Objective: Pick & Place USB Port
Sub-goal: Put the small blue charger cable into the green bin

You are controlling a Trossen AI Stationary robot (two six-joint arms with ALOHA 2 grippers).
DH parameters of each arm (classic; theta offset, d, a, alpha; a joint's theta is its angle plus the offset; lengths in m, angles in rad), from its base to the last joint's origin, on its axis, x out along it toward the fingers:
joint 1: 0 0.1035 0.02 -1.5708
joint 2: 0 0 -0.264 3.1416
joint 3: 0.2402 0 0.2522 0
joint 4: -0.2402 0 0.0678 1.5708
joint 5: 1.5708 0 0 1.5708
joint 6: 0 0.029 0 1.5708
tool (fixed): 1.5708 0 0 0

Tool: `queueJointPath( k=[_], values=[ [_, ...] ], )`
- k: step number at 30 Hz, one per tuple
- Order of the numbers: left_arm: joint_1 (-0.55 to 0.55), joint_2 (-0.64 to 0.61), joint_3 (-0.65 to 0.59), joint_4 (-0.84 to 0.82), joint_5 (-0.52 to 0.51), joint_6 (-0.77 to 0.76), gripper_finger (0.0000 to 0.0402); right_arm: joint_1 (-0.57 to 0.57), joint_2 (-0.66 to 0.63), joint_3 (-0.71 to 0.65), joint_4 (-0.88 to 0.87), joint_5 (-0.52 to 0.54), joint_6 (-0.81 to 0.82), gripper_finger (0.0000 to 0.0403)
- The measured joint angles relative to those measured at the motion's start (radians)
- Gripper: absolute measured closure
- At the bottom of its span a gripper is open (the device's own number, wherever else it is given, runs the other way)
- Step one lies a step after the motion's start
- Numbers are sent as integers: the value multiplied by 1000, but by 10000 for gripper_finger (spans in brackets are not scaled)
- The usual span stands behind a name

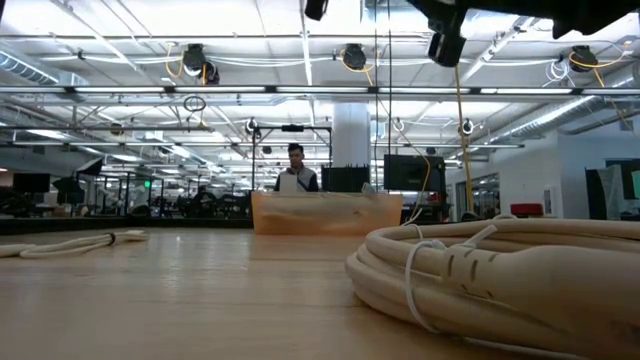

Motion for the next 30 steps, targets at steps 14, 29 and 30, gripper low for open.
queueJointPath(
  k=[14, 29, 30],
  values=[
    [-3, 2, -1, -7, 42, -42, 346, 9, -2, 1, 14, -7, -19, 388],
    [-18, -122, -1, -54, 35, 83, 333, 26, -4, 4, 2, -120, 14, 398],
    [-18, -138, -2, -77, 36, 89, 333, 26, -3, 4, -6, -157, 28, 398]
  ],
)
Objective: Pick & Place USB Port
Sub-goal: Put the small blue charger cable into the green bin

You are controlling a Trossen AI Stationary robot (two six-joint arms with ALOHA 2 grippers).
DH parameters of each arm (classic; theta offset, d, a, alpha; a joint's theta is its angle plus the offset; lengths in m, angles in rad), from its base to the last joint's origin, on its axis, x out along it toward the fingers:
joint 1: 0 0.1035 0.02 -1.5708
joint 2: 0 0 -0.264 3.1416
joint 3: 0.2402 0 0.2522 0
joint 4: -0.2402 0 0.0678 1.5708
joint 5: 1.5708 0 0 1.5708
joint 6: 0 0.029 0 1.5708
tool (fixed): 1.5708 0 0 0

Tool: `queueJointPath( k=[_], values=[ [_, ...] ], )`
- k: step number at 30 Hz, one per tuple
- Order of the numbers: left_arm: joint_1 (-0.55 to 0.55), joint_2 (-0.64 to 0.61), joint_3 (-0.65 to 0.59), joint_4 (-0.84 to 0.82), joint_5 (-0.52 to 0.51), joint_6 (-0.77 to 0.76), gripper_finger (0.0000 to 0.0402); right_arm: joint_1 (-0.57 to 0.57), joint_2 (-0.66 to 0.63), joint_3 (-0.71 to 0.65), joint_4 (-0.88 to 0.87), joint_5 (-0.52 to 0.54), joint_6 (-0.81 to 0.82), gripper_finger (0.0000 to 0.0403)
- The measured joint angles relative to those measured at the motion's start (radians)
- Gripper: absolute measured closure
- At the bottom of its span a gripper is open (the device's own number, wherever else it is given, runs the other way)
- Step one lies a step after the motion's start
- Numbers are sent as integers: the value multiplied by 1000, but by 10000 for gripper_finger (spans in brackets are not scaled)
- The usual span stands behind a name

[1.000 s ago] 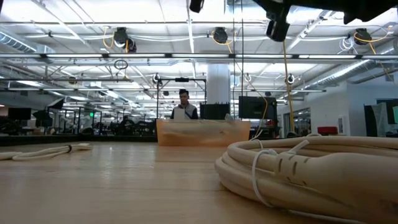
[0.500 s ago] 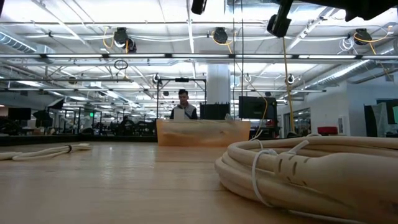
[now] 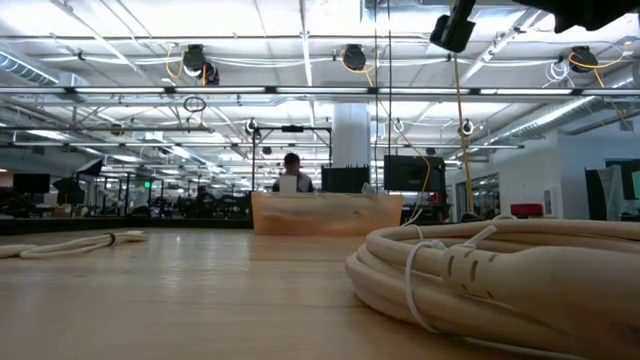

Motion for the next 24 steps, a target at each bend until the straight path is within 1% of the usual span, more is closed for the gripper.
queueJointPath(
  k=[1, 3, 4, 6, 9, 12, 14, 17, 21, 24],
  values=[
    [0, -16, -3, -32, 0, 5, 333, 0, 0, 0, -12, -42, 15, 398],
    [0, -30, 2, -36, -2, 4, 333, 0, -4, 0, -56, -154, 49, 398],
    [-1, -46, 3, -58, -5, 5, 332, 2, -14, 0, -100, -208, 63, 398],
    [-8, -66, -1, -128, -11, 12, 332, 21, -42, 0, -209, -273, 79, 398],
    [-17, -70, 0, -183, -27, 10, 332, 53, -115, 7, -456, -342, 84, 398],
    [-36, -84, -1, -223, -52, 8, 332, 107, -195, 52, -799, -366, 80, 399],
    [-45, -87, 2, -253, -74, 1, 332, 157, -234, 104, -1026, -353, 63, 399],
    [-60, -79, -1, -301, -92, -6, 332, 265, -257, 188, -1324, -244, 15, 399],
    [-62, -84, 0, -331, -103, -27, 332, 431, -220, 284, -1534, -82, 4, 399],
    [-61, -82, 0, -360, -118, -33, 332, 543, -142, 332, -1616, -16, 20, 399]
  ],
)
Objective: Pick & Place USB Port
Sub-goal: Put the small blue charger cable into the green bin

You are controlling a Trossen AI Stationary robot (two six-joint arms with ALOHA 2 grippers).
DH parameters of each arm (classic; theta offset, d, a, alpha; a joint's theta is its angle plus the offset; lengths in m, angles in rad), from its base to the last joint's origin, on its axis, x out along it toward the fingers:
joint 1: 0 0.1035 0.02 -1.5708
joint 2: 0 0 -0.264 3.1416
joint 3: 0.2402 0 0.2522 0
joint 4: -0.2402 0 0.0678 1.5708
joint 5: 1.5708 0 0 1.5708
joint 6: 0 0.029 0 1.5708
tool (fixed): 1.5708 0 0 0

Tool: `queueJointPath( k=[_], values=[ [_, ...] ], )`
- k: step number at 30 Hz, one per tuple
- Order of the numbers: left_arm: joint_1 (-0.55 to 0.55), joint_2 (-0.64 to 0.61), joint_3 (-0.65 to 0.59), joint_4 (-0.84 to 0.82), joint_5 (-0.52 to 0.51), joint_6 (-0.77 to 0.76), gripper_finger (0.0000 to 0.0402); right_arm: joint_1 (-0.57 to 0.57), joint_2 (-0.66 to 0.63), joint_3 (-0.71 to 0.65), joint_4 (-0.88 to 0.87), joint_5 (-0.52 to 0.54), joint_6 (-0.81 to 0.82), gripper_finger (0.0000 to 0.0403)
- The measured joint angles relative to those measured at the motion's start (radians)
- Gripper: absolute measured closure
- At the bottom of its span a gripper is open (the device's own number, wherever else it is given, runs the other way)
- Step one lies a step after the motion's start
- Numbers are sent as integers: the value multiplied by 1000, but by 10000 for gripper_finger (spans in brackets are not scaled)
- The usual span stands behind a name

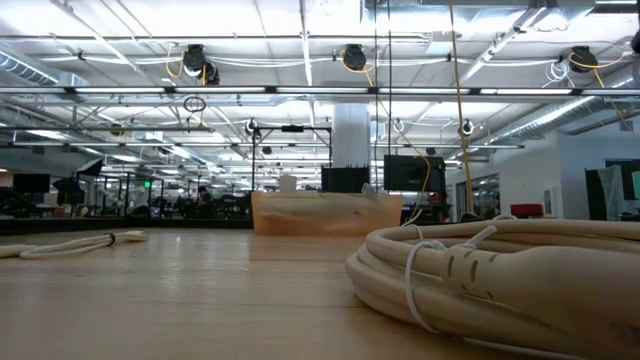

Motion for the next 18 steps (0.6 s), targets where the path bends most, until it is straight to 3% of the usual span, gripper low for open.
queueJointPath(
  k=[5, 9, 18],
  values=[
    [10, -1, 0, -12, -5, -1, 332, 121, 194, 41, -103, -14, 3, 399],
    [19, -1, 0, -15, -5, -1, 332, 180, 324, 48, -89, -60, 6, 399],
    [36, -1, 0, -42, 36, -25, 332, 212, 448, 49, 50, -12, 8, 399]
  ],
)
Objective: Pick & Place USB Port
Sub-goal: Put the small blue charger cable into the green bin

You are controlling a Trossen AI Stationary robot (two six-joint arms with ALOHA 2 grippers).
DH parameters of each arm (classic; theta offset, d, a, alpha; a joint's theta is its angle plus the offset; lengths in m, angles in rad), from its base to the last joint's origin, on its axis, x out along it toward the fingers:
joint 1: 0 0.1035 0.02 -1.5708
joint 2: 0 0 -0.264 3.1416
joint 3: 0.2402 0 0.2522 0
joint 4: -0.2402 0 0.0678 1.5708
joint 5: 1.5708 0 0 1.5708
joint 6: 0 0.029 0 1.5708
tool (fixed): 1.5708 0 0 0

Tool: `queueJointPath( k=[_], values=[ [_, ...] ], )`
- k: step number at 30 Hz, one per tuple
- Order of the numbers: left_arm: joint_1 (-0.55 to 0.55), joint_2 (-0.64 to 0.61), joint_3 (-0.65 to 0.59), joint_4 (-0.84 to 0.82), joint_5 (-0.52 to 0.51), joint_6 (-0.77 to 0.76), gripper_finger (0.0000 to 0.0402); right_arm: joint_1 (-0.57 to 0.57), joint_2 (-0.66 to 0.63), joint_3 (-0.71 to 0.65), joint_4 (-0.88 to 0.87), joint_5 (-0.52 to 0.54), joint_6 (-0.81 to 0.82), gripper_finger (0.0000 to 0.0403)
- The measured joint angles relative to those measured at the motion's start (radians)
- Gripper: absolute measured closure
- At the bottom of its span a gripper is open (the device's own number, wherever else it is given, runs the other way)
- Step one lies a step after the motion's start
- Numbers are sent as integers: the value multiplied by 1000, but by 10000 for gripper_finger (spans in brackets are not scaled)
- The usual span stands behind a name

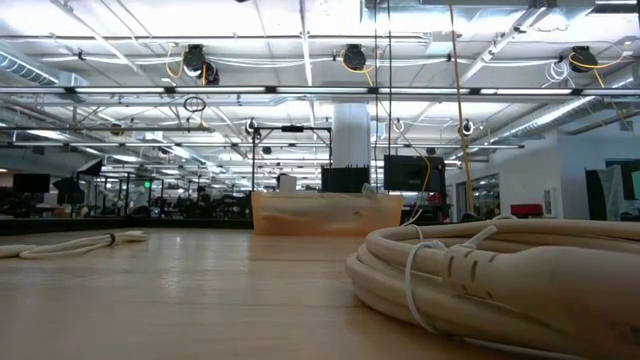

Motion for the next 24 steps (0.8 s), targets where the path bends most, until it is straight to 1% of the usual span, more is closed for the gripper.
queueJointPath(
  k=[4, 8, 12, 15, 19, 24],
  values=[
    [10, 0, 0, 1, 31, -1, 332, 0, 34, 0, -43, -17, -3, 399],
    [14, 0, 0, 1, 40, -1, 332, 1, 57, -1, -78, -31, -5, 399],
    [4, 0, 0, 2, 40, -5, 332, -4, 72, -1, -68, -61, -7, 399],
    [-5, 0, 0, 2, 39, -4, 332, -4, 75, -3, -65, -56, -20, 399],
    [-18, 0, 0, 2, 21, -4, 332, -4, 75, -45, -64, -58, -21, 399],
    [-30, 0, 0, 2, 12, -13, 332, -4, 75, -126, -12, -109, -17, 399]
  ],
)
